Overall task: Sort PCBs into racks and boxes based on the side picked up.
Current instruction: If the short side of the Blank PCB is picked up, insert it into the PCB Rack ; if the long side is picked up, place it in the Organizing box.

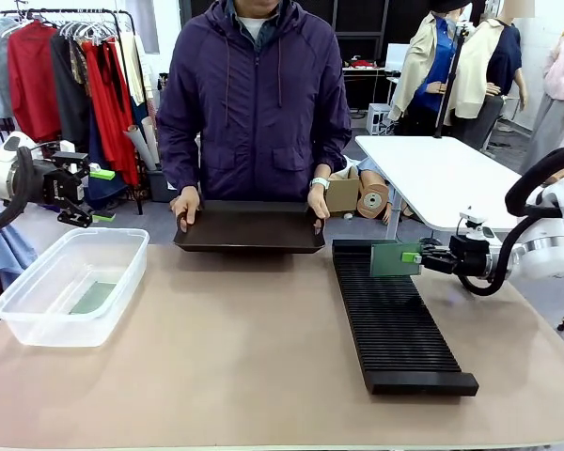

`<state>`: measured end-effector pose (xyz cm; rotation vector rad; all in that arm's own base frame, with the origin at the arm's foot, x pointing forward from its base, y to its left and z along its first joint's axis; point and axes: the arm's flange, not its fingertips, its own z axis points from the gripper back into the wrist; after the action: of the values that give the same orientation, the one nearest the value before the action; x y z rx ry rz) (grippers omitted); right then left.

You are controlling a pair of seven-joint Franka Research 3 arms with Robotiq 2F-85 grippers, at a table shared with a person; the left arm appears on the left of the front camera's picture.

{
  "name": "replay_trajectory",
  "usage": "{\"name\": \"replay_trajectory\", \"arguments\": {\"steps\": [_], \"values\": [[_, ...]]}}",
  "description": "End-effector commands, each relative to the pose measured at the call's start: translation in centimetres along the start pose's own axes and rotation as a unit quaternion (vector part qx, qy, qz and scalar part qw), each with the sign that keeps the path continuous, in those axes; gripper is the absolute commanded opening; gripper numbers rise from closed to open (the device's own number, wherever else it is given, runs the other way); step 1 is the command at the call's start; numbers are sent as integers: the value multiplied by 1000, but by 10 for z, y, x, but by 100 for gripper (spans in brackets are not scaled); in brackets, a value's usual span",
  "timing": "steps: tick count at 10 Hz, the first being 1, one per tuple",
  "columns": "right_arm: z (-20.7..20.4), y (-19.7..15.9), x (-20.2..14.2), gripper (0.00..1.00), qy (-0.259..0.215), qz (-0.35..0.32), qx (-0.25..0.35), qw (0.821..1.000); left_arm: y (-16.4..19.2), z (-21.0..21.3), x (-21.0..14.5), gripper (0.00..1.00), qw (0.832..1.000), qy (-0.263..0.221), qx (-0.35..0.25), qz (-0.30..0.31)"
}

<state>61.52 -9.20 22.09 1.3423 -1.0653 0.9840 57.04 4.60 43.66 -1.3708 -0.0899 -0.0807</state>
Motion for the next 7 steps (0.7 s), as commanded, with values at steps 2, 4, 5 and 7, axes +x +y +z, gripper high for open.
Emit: {"name": "replay_trajectory", "arguments": {"steps": [2,4,5,7], "values": [[-5,-9,-2,0,21,-3,6,1000,0,1,0,100,1000,-2,0,0],[-1,-2,-4,0,6,-2,-2,1000,0,1,0,100,1000,-2,0,0],[-1,-2,-4,0,6,-2,-2,1000,0,1,0,100,1000,-2,0,0],[-1,-2,-4,0,6,-2,-2,1000,0,1,0,100,1000,-2,0,0]]}}
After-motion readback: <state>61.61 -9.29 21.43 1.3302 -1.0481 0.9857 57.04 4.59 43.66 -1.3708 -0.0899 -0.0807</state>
